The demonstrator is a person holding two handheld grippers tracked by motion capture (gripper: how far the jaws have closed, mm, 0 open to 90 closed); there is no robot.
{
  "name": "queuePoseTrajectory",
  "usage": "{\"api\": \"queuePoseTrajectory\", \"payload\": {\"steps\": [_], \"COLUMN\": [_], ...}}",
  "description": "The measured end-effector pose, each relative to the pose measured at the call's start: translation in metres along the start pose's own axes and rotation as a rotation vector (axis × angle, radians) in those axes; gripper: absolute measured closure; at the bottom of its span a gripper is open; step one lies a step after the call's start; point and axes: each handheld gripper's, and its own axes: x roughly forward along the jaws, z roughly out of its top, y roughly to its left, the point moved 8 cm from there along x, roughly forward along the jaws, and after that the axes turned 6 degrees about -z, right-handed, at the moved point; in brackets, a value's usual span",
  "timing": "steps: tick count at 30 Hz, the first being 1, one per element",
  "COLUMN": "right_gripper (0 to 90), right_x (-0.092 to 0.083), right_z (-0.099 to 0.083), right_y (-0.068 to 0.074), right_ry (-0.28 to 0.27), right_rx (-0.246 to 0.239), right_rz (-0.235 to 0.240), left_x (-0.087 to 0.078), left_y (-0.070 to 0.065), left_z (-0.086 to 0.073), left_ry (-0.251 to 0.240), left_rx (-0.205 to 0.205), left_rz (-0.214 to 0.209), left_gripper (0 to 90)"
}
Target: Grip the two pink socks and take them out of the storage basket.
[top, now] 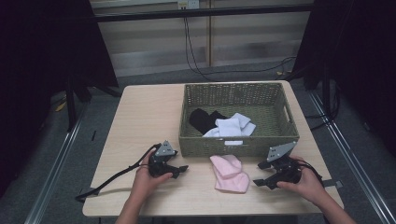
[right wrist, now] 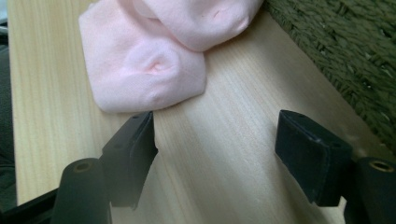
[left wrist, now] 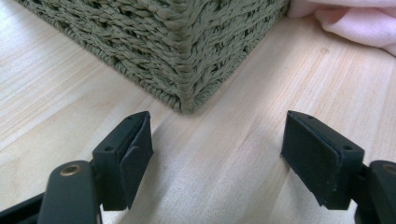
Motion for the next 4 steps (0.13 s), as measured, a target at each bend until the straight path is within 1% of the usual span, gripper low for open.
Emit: {"api": "queuePoseTrajectory", "payload": {"steps": [1,3,4], "right_gripper": [27.7,27.4,27.3], "right_x": [0.0005,0.0005,0.0003], "right_z": [-0.0001,-0.0001,0.0006], "right_y": [0.0006,0.0008,0.0016], "right_ry": [-0.005,0.007,0.008], "right_rx": [-0.013,-0.026,-0.032], "right_rz": [-0.005,-0.017,-0.013], "left_x": [0.0000,0.0000,0.0000], "left_y": [0.0000,0.0000,0.0000], "left_z": [0.0000,0.0000,0.0000], "left_ry": [0.000,0.000,0.000], "left_rx": [0.000,0.000,0.000], "left_rz": [0.000,0.000,0.000], "left_gripper": [24.2,24.2,24.2]}}
